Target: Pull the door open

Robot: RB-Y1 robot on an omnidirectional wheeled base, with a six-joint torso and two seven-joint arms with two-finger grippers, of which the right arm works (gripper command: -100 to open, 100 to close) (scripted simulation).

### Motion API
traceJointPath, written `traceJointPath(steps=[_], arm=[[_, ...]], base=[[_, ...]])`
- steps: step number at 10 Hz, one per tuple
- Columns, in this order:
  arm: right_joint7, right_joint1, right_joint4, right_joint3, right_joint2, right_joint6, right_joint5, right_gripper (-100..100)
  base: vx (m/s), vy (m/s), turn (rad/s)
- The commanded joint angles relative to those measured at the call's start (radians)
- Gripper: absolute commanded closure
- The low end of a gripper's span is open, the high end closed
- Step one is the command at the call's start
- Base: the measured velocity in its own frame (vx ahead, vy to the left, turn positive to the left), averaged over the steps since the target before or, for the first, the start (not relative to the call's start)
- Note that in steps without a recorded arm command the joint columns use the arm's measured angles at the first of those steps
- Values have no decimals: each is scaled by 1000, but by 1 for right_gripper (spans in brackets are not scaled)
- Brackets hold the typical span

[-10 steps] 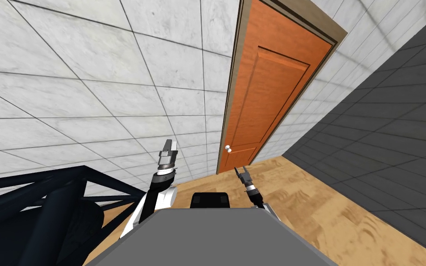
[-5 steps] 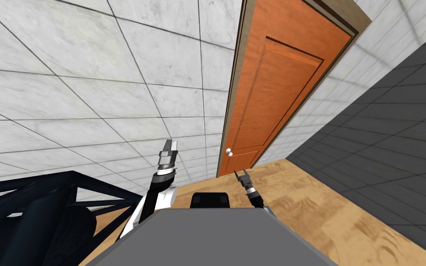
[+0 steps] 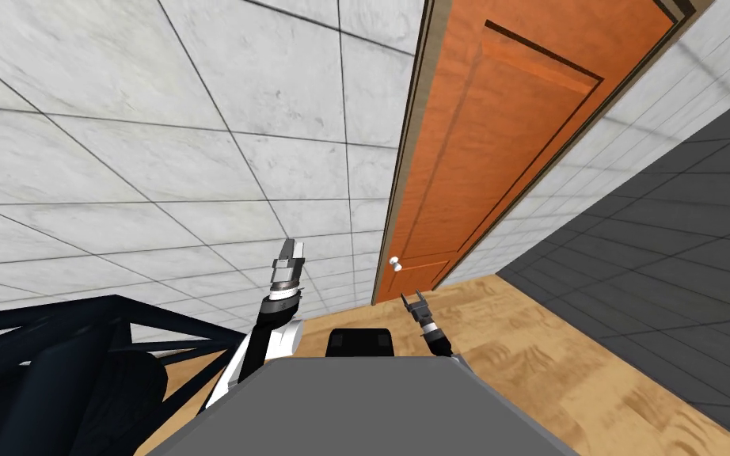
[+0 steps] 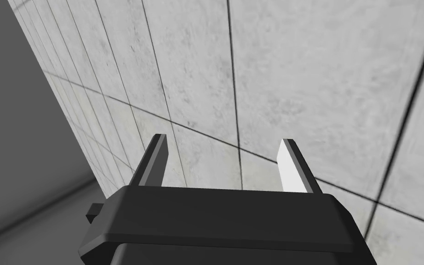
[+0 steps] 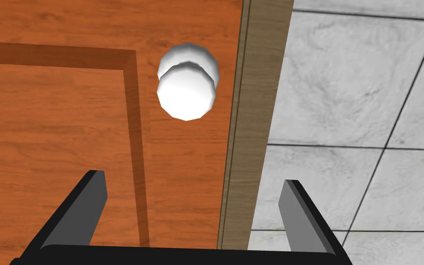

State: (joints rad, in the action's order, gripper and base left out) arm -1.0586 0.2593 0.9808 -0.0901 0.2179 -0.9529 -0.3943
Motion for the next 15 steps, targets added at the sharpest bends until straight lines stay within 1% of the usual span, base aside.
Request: traceJointPath(steps=[1, 2, 5, 6, 7, 11, 15], arm=[[-3, -11, -11, 1, 1, 2, 4, -100], [-6, -20, -21, 1, 2, 3, 9, -100], [-24, -74, -74, 5, 4, 12, 32, -100], [-31, -96, -96, 7, 6, 16, 42, -100], [-35, -111, -111, 8, 6, 19, 48, -100], [-53, -166, -166, 12, 9, 28, 72, -100], [-62, -196, -197, 14, 10, 33, 85, -100]], base=[[-175, -15, 91], [-188, -20, 126], [-152, 17, 180], [-63, 13, 134], [-1, 7, 93], [93, -4, 17], [193, -2, -78]])
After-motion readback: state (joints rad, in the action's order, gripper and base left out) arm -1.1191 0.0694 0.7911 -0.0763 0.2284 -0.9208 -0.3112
